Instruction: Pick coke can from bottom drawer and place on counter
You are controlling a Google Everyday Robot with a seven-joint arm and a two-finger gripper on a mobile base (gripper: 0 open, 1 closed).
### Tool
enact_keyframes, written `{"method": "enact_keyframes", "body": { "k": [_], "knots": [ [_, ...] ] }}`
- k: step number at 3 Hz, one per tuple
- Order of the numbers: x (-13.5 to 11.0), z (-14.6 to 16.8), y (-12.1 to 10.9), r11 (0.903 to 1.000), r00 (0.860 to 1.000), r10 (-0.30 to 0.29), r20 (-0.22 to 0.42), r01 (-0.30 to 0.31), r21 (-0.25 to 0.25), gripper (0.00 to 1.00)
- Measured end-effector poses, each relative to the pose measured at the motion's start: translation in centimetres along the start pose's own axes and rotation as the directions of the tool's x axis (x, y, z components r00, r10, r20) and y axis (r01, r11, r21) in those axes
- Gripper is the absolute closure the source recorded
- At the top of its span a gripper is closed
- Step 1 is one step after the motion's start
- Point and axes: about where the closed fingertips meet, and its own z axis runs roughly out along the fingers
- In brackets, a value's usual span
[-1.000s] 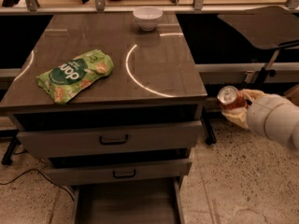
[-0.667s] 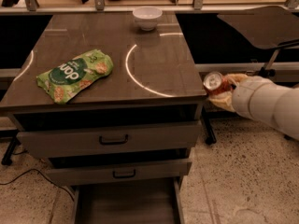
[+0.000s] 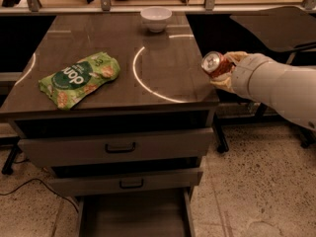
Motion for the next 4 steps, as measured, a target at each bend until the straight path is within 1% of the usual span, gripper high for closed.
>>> {"method": "enact_keyframes", "body": {
  "k": [1,2,3,4],
  "knots": [
    [-3.3,0.5,-0.6,0.9993,0.998,-0.037,0.047,0.037,0.01,1.0],
    [-6.3,1.1,0.5,0.9989,0.997,0.011,0.081,-0.007,-0.045,1.0],
    [-7.5,2.2,2.3,0.9786,0.987,0.148,0.067,-0.136,-0.154,1.0],
    [-8.5,2.9,3.5,0.9258,0.956,0.292,0.03,-0.274,-0.26,1.0]
  ]
}}
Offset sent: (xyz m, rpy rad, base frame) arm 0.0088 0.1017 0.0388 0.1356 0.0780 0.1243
